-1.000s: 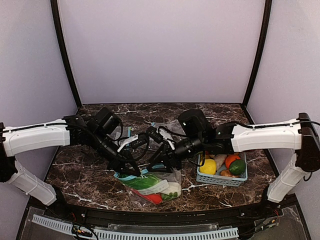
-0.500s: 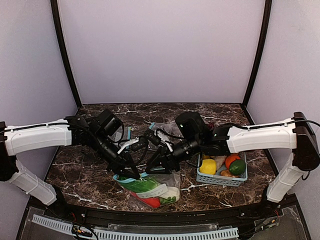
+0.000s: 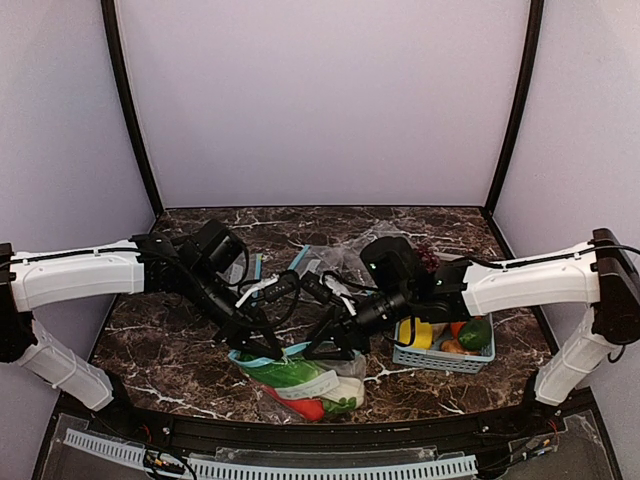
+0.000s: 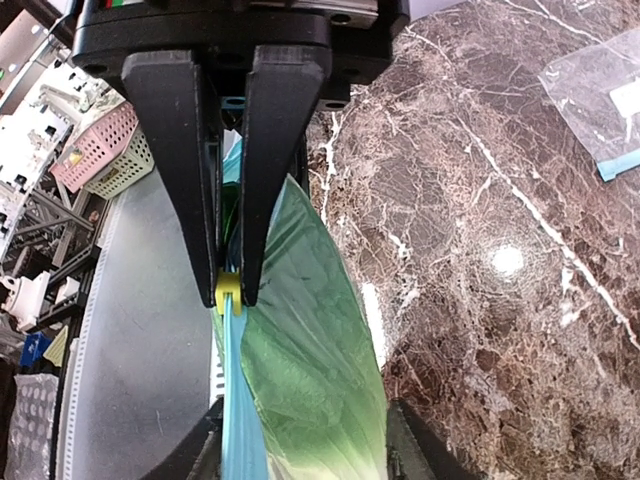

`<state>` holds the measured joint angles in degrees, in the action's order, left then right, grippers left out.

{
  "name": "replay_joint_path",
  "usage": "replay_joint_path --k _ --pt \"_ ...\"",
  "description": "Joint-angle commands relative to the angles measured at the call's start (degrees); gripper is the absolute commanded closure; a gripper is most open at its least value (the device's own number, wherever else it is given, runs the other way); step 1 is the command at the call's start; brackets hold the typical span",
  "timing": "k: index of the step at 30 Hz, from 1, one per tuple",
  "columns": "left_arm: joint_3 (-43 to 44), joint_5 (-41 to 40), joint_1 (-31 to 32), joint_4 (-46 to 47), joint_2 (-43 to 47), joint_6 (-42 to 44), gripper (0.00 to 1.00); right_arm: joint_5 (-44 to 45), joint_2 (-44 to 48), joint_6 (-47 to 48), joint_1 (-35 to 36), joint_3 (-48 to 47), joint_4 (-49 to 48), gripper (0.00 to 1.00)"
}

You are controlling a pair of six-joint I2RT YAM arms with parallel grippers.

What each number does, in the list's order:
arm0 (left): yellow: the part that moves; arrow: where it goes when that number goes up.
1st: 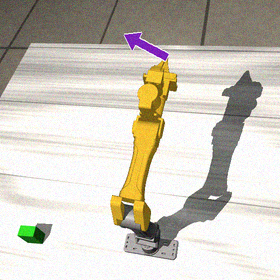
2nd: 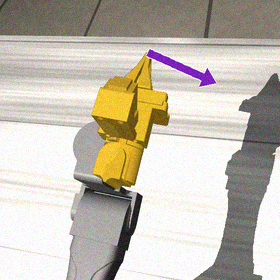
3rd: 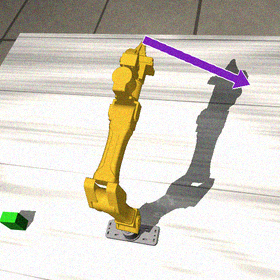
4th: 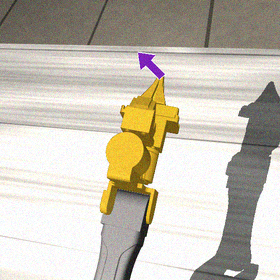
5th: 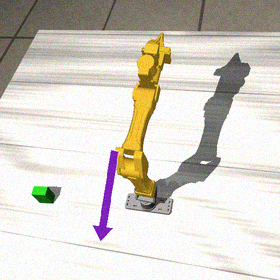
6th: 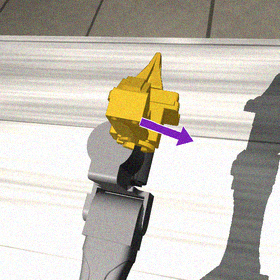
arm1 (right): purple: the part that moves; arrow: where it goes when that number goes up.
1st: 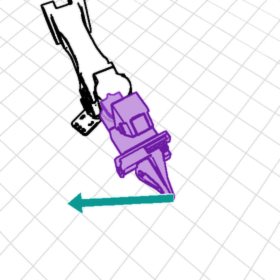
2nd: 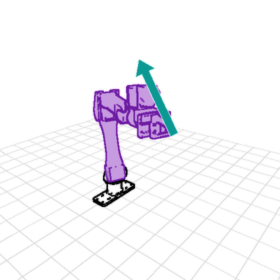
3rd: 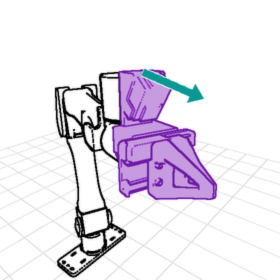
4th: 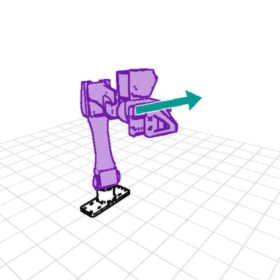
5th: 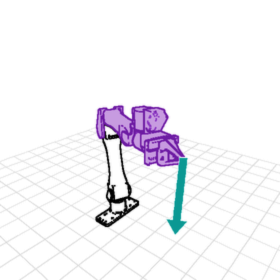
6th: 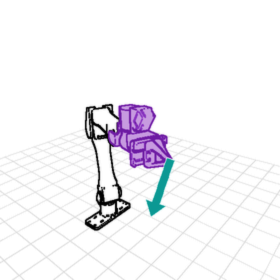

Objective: Place the food in the zip-top bag and seal the zipper
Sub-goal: Hold the zipper food storage bag at the center of the board, then zip the zipper of the food storage bag.

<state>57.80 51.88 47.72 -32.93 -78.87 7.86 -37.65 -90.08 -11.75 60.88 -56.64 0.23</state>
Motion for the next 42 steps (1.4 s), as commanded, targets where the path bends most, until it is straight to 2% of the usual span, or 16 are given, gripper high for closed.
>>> replay_joint_path --k 1,3,6,7,16,19,42 --pt "-0.43 2.87 -0.44 1.81 1.83 -0.09 0.99 -0.05 0.99 -0.96 0.62 0.17 -1.71 0.58" --pt "-0.3 2.95 -0.46 1.86 1.65 -0.04 0.99 -0.29 0.95 -1.12 0.63 -0.14 -2.25 0.68" --pt "-0.23 2.51 -0.52 1.43 1.53 0.34 0.99 -0.37 1.07 -1.25 0.61 -0.37 -2.84 0.95" --pt "-0.23 2.39 -0.57 1.23 1.48 0.46 0.99 -0.05 1.3 -1.26 0.57 -0.21 -2.79 1.0" --pt "-2.79 -0.67 -2.22 -2.08 3.77 2.69 0.99 11.5 8.79 -1.03 -1.58 3.81 3.88 1.0" --pt "-3.33 -1.93 -2.33 -2.07 4.06 2.67 0.99 12.76 10.66 -0.74 -2.23 4.79 5.62 1.0" --pt "-0.15 -11.29 -2.2 -7.08 0.21 5.89 0.99 12.61 16.51 1.8 -4.11 7.07 9.62 1.0"
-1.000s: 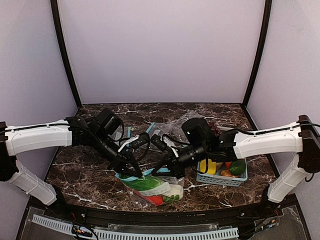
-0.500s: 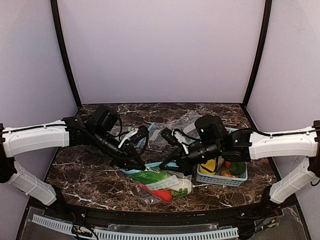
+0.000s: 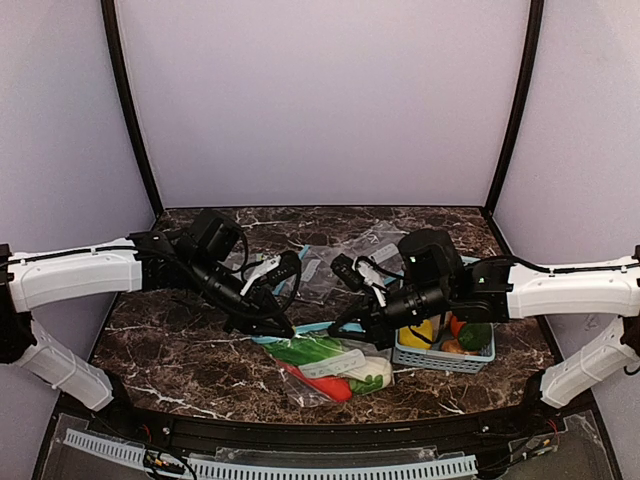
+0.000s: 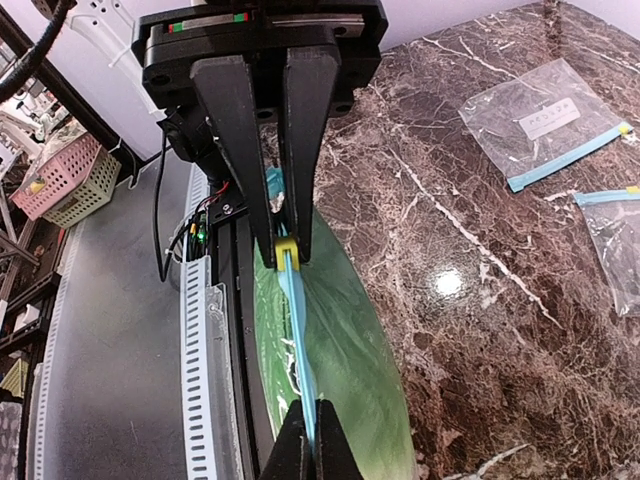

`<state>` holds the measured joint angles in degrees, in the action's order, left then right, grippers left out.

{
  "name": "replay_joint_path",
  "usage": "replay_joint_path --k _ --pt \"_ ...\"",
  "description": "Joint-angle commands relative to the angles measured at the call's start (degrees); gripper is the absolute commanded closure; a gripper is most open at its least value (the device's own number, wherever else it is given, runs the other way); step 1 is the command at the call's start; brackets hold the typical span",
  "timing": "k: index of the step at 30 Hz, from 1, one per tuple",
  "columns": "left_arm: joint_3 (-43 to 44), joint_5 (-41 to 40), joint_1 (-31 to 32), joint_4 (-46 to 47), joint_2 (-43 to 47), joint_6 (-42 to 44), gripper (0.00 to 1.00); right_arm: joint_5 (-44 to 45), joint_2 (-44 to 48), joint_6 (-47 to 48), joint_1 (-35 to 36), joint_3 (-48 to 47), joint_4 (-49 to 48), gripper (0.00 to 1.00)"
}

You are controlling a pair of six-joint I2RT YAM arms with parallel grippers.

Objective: Place the food in the zip-top bag and seal the zipper
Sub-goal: Zip the zipper of the food storage bag.

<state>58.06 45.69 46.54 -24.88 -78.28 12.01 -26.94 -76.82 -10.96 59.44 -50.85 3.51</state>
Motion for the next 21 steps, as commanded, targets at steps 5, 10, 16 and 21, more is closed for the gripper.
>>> replay_joint_path --k 5,10,16,21 --pt "0.32 -7.38 -1.02 -16.58 -1.14 2.38 0.99 1.81 3.92 1.86 -3.14 1.95 6.93 1.0" --pt "0.91 -9.27 -1.02 -17.52 -2.02 2.57 0.99 1.63 4.92 2.15 -3.84 2.61 7.21 1.0" --pt "1.56 -10.01 -1.02 -18.24 -2.43 2.42 0.99 1.01 6.34 2.62 -4.66 3.92 7.39 1.0" --pt "2.06 -10.49 -1.0 -19.25 -2.47 2.54 0.99 0.92 7.18 2.78 -4.96 4.85 7.3 1.0"
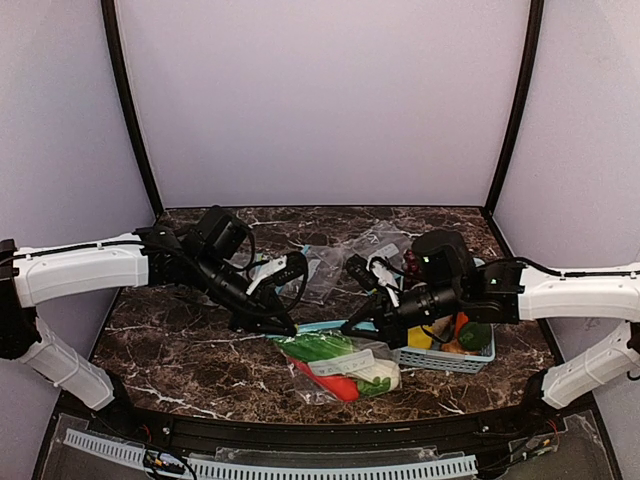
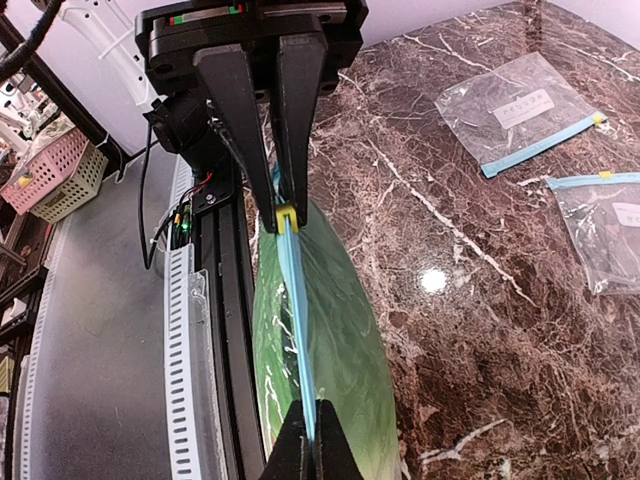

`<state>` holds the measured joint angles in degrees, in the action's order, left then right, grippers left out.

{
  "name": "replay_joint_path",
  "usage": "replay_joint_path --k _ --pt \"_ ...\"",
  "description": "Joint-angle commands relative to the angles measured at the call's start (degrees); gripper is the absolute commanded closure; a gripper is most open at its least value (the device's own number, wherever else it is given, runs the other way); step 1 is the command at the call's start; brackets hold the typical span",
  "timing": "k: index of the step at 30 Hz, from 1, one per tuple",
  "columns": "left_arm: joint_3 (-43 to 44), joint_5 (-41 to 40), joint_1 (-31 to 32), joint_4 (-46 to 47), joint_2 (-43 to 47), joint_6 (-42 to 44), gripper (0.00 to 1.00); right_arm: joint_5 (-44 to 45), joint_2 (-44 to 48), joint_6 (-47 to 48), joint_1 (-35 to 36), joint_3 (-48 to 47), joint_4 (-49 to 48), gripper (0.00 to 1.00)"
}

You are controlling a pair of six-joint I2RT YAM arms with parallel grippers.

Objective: Place the food in the zip-top bag and seal the zipper
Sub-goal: Zip the zipper of the food storage bag.

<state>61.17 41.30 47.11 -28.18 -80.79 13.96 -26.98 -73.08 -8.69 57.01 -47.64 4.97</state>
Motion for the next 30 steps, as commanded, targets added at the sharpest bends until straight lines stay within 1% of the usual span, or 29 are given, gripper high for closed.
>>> replay_joint_path --k 1,5,22,27,30 --pt "-0.91 -6.17 -1.57 -16.21 0.03 0.7 0.99 0.92 3.59 0.51 -2.59 1.75 5.83 1.0" --pt "-0.3 -6.73 -1.63 -17.52 -0.18 1.33 0.99 0.84 4.02 0.58 -2.7 2.18 5.84 1.0" --pt "0.53 -8.11 -1.59 -18.19 -0.45 0.92 0.99 0.96 5.62 0.71 -3.18 2.92 6.53 1.0" --pt "1.05 -8.75 -1.59 -16.52 0.07 -1.43 0.99 1.35 5.84 -0.96 -3.15 2.86 5.22 1.0" --pt "-0.19 -8.93 -1.59 -12.07 1.58 -6.71 0.99 2.11 5.49 -4.47 -3.14 3.24 1.7 1.0"
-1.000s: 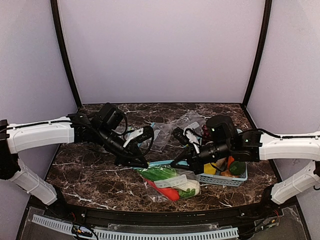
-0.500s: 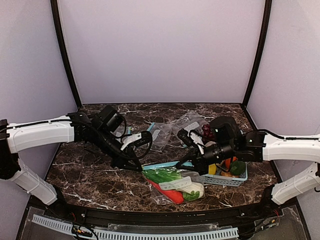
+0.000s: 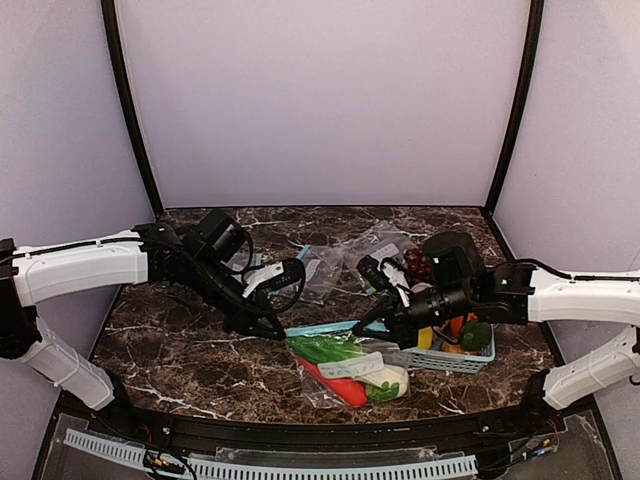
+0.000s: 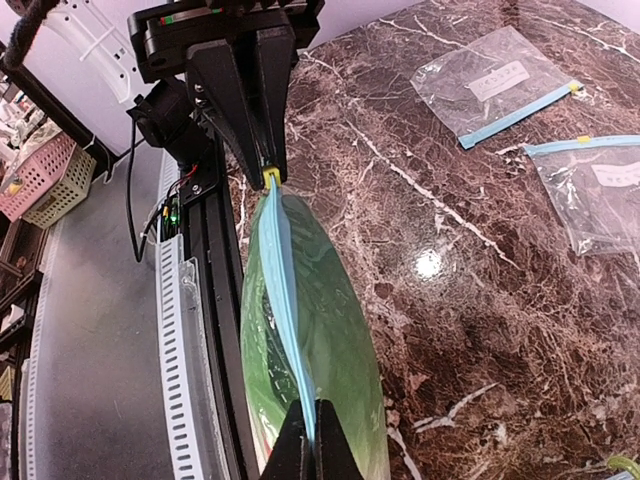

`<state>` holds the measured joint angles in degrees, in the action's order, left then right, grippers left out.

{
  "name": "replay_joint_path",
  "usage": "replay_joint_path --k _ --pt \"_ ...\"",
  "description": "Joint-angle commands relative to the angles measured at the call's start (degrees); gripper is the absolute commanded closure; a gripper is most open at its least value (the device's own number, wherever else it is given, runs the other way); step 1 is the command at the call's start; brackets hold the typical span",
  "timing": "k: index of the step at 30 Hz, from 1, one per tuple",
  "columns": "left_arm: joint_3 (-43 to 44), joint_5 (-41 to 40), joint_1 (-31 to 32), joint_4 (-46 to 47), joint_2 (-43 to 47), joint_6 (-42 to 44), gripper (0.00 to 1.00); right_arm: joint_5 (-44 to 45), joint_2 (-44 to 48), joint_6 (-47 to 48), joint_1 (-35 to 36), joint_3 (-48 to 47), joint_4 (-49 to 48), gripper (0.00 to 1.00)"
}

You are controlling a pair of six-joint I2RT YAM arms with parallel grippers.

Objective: Place the food in the zip-top bag and seal the zipper
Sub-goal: Zip the zipper of the food storage bag, then reset both arms

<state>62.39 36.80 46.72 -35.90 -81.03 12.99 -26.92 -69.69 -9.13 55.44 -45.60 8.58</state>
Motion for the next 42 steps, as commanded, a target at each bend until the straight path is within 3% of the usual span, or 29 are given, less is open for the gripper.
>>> replay_joint_path --k 1,4,7,11,13,20,25,33,39,42 --pt "-1.8 -4.48 -1.19 -1.21 2.32 -7.04 0.95 1.86 1.78 -5.6 -1.44 1.69 -3.98 1.0" --pt "-3.96 -5.56 -1.24 7.86 5.25 -15.51 0.83 1.77 -0.12 -10.2 -0.52 2.67 -10.51 1.0" --pt "-3.6 -7.45 -1.24 12.74 7.91 -22.85 0.53 3.33 -2.94 -13.01 0.93 2.32 -14.76 1.0" --pt "-2.4 -15.0 -1.65 14.72 13.4 -28.49 0.24 4.03 -7.7 -15.42 1.23 0.98 -19.79 1.0" --pt "-2.28 -17.12 -2.8 14.04 16.01 -29.93 0.16 4.0 -10.73 -16.18 1.23 -0.28 -21.66 1.0" --pt "-1.84 -15.3 -5.97 14.17 16.49 -34.28 0.14 6.02 -21.22 -21.93 -1.03 -7.68 -19.68 1.0" --pt "-3.12 -17.22 -8.13 15.7 16.31 -34.67 0.13 11.51 -22.58 -20.86 -2.8 -10.25 -15.93 0.96" --pt "-4.53 -17.2 -11.33 22.62 15.21 -39.09 0.12 13.19 -23.48 -17.02 -5.74 -14.29 -11.39 0.52" --pt "-4.7 -17.72 -14.99 21.49 12.86 -39.4 0.1 15.7 -21.37 -13.25 -8.1 -17.42 -5.7 0.16" --pt "-4.9 -21.0 -17.76 20.73 12.09 -37.32 0.1 18.22 -18.56 -10.73 -11.17 -18.97 -1.91 0.02"
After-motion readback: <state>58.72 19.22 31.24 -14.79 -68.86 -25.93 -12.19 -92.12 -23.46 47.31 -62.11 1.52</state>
